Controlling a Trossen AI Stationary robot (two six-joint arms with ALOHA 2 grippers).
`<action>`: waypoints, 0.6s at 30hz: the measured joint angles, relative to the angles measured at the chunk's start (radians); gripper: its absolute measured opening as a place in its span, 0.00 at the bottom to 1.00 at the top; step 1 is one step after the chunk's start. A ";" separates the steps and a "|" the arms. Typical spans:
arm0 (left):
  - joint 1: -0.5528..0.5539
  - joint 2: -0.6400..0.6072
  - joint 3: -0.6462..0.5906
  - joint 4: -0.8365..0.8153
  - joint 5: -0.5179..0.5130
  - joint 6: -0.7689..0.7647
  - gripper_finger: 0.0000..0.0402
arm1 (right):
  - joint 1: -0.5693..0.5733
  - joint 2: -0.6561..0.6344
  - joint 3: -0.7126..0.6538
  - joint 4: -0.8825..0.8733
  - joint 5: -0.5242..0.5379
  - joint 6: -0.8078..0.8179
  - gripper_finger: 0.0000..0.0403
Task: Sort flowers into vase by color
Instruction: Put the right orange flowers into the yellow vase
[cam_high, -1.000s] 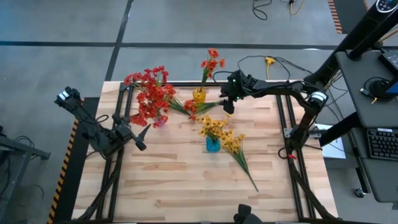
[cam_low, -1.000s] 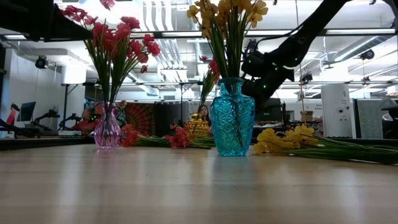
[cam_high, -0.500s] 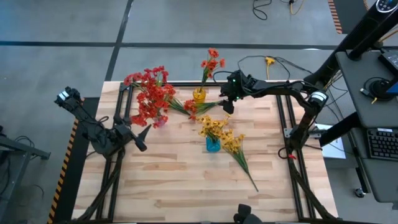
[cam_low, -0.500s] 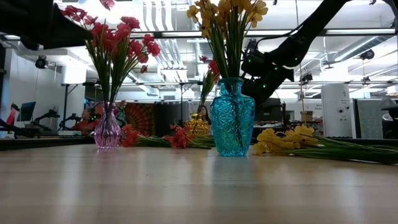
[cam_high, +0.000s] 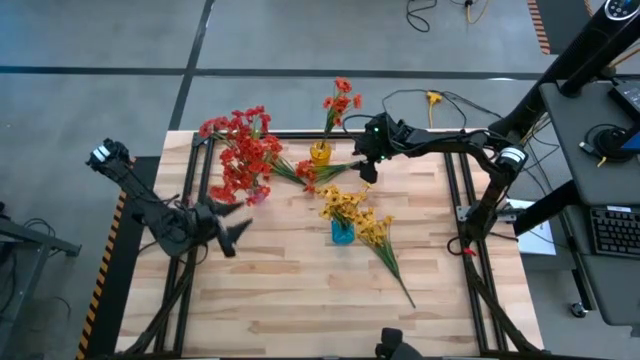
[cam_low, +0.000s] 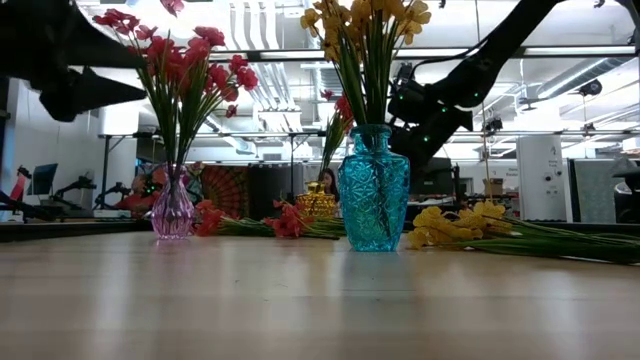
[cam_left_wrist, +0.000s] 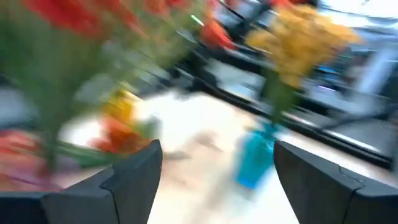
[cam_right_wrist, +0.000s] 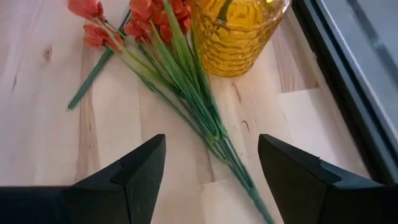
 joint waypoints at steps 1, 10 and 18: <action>0.000 0.007 0.000 0.000 0.052 -0.040 0.72 | 0.000 0.000 0.000 0.003 -0.001 -0.020 0.62; 0.000 0.077 0.000 0.002 0.154 -0.148 0.72 | 0.009 0.066 0.001 0.012 0.000 -0.090 0.62; 0.000 0.084 0.017 0.001 0.153 -0.092 0.72 | 0.026 0.115 0.001 0.091 0.103 -0.070 0.58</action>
